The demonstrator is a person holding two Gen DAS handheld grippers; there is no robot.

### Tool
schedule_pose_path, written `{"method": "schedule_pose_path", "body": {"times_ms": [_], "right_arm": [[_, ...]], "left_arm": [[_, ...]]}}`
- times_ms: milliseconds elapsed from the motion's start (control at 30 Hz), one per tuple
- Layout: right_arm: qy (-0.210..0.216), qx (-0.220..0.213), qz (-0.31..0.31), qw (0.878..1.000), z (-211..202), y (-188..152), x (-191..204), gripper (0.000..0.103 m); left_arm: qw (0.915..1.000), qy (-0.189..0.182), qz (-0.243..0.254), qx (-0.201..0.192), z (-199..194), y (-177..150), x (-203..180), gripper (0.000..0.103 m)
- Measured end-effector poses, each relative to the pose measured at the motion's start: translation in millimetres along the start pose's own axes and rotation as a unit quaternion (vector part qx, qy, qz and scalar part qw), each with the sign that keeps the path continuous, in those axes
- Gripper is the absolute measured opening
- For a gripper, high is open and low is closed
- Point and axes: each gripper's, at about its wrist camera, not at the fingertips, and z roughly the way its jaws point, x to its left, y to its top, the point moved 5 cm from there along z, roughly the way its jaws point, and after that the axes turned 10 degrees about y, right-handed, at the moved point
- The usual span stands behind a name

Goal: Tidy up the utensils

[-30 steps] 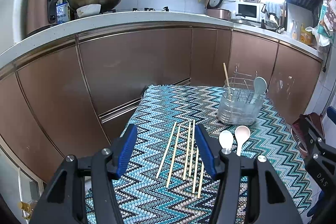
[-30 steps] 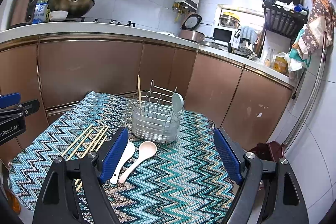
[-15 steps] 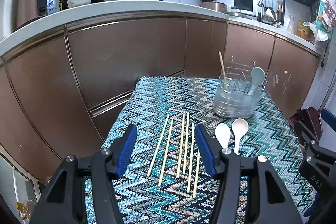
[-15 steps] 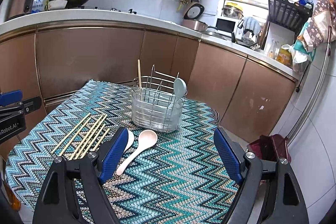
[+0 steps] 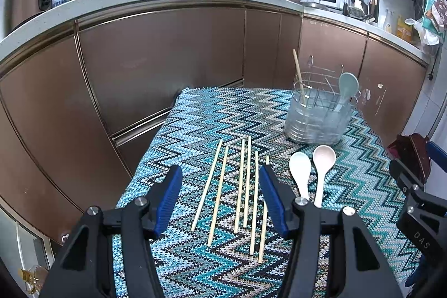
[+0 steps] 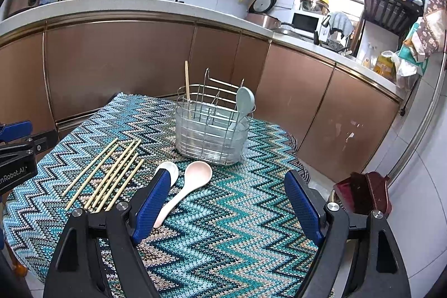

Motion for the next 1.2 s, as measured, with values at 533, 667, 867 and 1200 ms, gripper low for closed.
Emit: {"method": "schedule_pose_path", "body": {"times_ms": [533,667,867,1200], "right_arm": [[0.019,0.036,-0.002,0.999,31.8,-8.1,4.2,0.083],[0.033,0.046,0.002,0.998,43.0,-11.2,3.4,0.083],[0.088,0.069,0.068,0.991,68.9,-21.4,-29.9,0.076],[0.219,0.121,0.179,0.951,138.9,-31.8,-58.0,0.038]], "left_arm": [[0.9995,0.002,0.014,0.027,32.7,-3.8,-3.9,0.055],[0.9993,0.001,0.018,0.034,42.6,-4.1,-2.9,0.055],[0.9988,-0.007,0.024,0.041,61.4,7.4,9.6,0.055],[0.9829,-0.118,0.011,0.141,126.3,22.5,10.2,0.054]]}}
